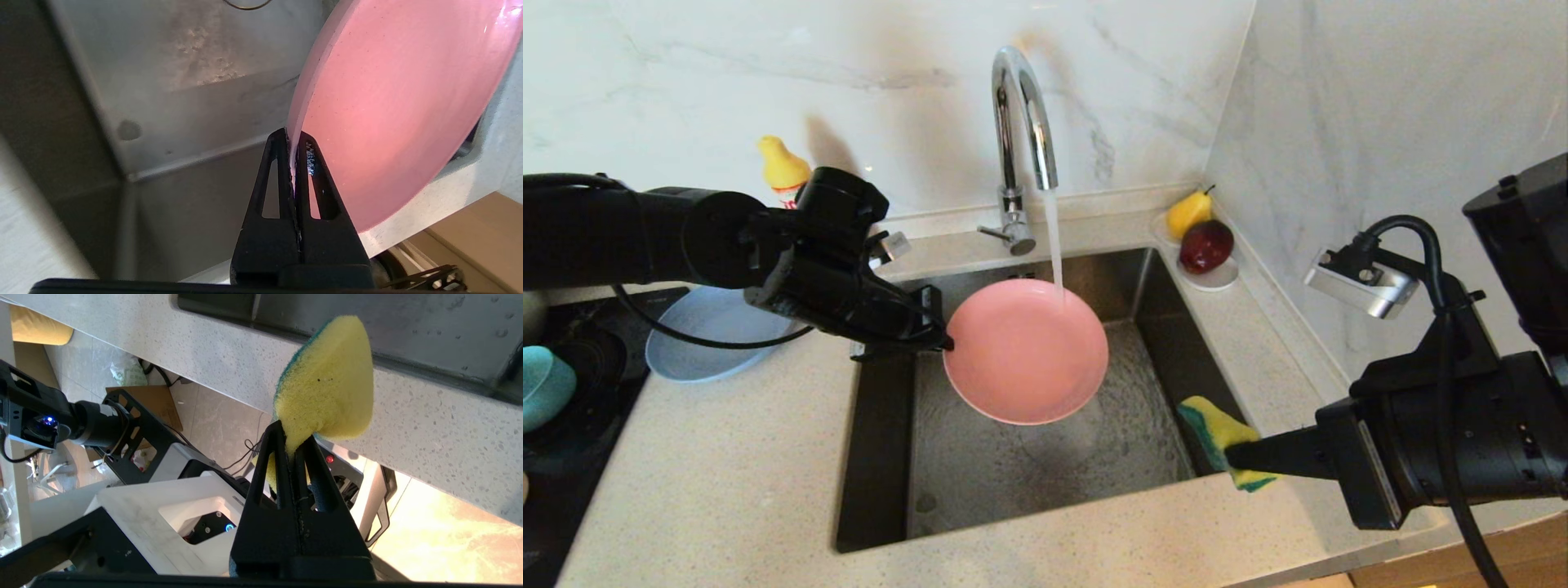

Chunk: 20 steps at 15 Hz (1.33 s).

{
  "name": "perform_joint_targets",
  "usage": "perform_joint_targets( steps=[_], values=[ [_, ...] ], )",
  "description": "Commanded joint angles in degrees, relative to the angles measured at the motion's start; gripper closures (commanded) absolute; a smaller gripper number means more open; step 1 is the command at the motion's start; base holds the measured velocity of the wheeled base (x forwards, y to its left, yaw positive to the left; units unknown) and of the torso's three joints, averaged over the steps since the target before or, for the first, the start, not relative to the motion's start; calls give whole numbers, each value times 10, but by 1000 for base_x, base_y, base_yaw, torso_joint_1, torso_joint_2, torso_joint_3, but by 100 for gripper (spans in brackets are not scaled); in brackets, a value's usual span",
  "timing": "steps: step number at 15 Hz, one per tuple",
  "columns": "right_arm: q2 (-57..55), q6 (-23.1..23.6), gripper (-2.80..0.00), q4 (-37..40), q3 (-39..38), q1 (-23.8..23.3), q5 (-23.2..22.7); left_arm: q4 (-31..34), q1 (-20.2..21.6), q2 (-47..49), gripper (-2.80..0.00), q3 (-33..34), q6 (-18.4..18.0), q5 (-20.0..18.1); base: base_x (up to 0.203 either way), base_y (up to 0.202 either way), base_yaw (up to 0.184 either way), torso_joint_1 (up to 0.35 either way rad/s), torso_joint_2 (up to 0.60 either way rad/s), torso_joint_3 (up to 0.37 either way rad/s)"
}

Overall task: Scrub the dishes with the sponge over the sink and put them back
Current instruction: Wash the plate

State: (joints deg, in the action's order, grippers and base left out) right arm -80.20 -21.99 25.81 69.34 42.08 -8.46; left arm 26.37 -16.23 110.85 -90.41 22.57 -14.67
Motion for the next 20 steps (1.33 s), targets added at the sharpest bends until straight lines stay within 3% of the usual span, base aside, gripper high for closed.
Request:
perform_joint_targets(
  steps=[1, 12, 17, 20],
  values=[
    [6, -1, 0, 1, -6, 0, -1, 1, -21, 31, 0, -23, 6, -1, 0, 0, 0, 0, 0, 0],
    [10, 0, 0, 0, -11, 1, -1, -3, -65, 102, 0, -104, 34, 2, 0, 0, 0, 0, 0, 0],
    [10, 1, 0, 0, -11, 2, -1, 4, -46, 71, 0, -81, 27, 62, 0, 0, 0, 0, 0, 0],
    [0, 1, 0, 0, -9, 2, -1, 3, -23, 38, 0, -45, -21, 116, 0, 0, 0, 0, 0, 0]
  ],
)
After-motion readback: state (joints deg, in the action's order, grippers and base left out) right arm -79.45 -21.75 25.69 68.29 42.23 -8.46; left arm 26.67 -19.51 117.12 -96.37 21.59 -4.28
